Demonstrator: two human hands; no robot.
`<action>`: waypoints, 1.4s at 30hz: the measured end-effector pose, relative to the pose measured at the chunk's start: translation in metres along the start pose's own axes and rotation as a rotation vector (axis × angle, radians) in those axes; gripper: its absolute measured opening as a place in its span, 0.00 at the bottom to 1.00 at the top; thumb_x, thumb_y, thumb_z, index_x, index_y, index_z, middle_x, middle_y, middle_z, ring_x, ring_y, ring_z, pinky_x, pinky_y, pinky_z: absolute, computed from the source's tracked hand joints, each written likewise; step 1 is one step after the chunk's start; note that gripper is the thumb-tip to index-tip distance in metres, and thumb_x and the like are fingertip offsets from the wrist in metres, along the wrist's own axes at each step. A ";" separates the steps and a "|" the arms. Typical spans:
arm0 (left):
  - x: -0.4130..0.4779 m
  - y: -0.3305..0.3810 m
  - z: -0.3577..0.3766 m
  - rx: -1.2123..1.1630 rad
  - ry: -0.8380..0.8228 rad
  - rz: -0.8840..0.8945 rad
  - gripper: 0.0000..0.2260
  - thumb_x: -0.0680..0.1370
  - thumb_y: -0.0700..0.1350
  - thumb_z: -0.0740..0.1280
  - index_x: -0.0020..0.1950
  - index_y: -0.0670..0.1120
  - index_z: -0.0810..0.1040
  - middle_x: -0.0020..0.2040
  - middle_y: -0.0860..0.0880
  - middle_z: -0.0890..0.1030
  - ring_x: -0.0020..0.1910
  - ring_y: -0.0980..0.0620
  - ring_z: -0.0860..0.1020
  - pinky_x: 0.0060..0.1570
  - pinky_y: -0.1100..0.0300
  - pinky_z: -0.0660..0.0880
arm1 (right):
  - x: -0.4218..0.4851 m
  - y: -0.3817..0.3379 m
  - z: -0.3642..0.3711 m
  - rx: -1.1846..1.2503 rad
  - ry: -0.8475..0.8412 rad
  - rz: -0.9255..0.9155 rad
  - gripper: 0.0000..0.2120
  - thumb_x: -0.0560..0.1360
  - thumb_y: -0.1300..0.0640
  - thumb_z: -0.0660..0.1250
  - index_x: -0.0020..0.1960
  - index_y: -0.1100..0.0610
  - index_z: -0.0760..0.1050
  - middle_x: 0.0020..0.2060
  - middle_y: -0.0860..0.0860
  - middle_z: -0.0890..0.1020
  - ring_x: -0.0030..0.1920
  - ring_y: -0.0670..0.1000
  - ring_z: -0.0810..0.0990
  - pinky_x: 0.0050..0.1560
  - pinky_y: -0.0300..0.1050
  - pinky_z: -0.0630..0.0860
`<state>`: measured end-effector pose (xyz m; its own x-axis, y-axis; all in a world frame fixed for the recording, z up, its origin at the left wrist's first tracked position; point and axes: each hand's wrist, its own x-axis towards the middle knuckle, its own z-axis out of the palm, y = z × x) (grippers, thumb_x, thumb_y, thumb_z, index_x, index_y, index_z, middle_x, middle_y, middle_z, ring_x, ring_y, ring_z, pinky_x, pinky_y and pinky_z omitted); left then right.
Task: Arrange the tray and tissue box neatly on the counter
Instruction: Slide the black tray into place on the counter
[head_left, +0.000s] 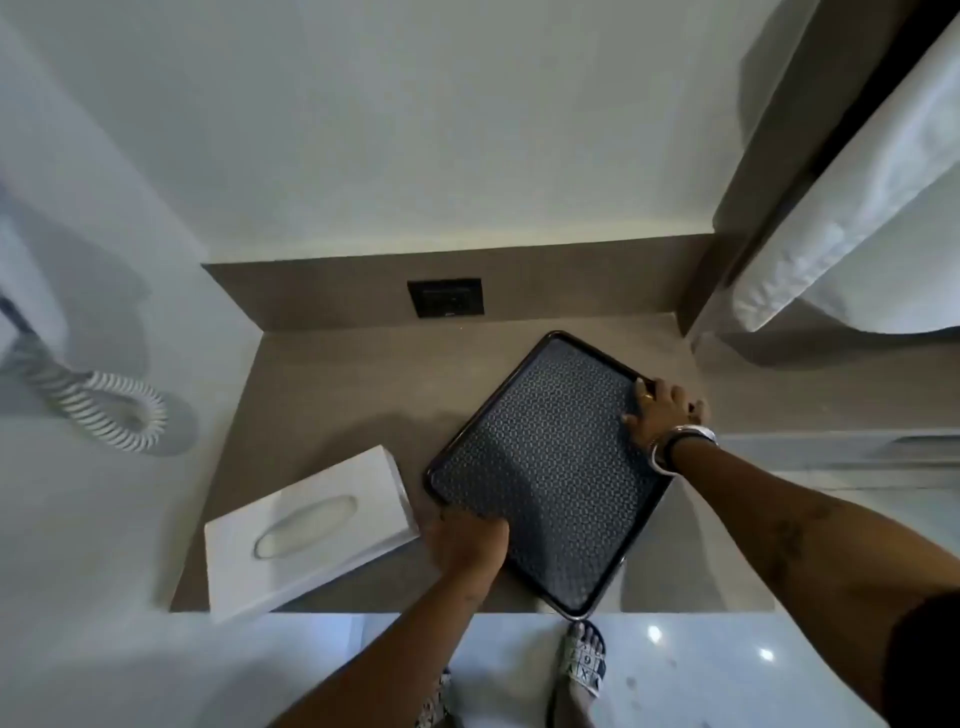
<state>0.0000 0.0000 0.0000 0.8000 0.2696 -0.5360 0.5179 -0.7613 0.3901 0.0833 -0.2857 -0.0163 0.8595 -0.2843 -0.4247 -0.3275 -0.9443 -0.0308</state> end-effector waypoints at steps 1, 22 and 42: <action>0.003 0.002 0.004 -0.079 0.005 -0.067 0.11 0.77 0.46 0.62 0.49 0.40 0.80 0.57 0.39 0.82 0.60 0.38 0.78 0.62 0.49 0.72 | 0.000 0.003 0.001 -0.011 0.028 0.016 0.31 0.82 0.42 0.54 0.81 0.52 0.51 0.79 0.55 0.55 0.76 0.61 0.56 0.75 0.65 0.55; 0.094 0.039 -0.062 -0.233 0.058 0.028 0.08 0.78 0.39 0.64 0.49 0.37 0.82 0.52 0.36 0.83 0.51 0.36 0.81 0.50 0.48 0.79 | -0.056 0.007 0.030 0.806 0.280 0.469 0.18 0.74 0.63 0.65 0.62 0.56 0.80 0.62 0.58 0.81 0.59 0.62 0.80 0.59 0.47 0.75; 0.081 0.029 -0.040 0.096 0.209 0.247 0.29 0.77 0.53 0.66 0.72 0.37 0.65 0.73 0.35 0.67 0.72 0.35 0.66 0.71 0.41 0.63 | -0.100 -0.015 0.057 0.495 0.369 0.403 0.26 0.78 0.47 0.65 0.71 0.60 0.72 0.69 0.60 0.72 0.68 0.62 0.69 0.68 0.59 0.65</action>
<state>0.0917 0.0227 -0.0021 0.9478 0.1771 -0.2652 0.2774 -0.8681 0.4116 -0.0195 -0.2337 -0.0247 0.6825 -0.7130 -0.1604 -0.7097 -0.5941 -0.3786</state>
